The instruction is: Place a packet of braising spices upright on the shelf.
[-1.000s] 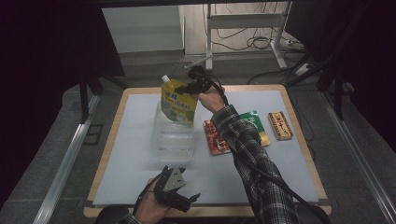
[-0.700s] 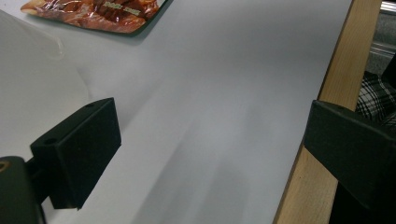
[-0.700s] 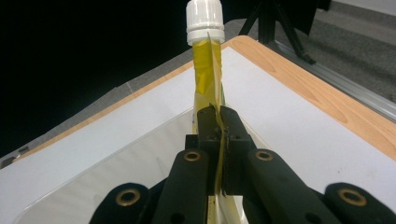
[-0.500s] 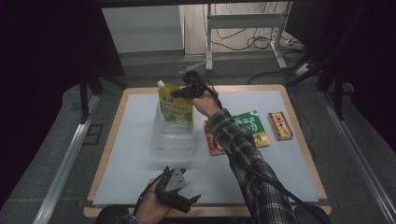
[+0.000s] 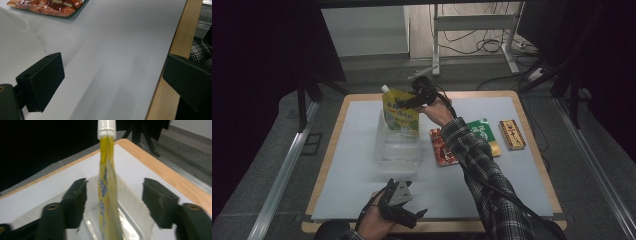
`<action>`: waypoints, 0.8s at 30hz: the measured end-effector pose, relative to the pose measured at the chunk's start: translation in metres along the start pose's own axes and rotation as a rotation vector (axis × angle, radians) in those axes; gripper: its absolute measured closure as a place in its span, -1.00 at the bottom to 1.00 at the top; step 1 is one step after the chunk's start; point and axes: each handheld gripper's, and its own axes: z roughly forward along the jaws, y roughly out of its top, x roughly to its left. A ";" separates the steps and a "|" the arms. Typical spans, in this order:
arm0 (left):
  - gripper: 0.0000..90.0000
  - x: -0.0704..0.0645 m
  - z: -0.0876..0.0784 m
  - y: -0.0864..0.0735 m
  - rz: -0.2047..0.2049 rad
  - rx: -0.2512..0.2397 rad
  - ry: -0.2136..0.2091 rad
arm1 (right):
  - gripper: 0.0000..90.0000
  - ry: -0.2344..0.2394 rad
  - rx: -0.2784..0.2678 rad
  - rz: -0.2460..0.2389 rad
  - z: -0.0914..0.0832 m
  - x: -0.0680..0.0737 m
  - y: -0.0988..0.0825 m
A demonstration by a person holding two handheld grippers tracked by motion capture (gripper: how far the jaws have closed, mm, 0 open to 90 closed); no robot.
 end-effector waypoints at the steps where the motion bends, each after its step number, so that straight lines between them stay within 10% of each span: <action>1: -0.91 0.000 0.000 0.000 0.001 -0.001 0.000 | -0.38 0.009 -0.007 0.003 -0.001 0.000 -0.001; 24: -0.92 -0.001 0.003 -0.001 0.025 0.001 0.004 | -0.97 -0.015 -0.007 -0.083 -0.019 0.013 -0.006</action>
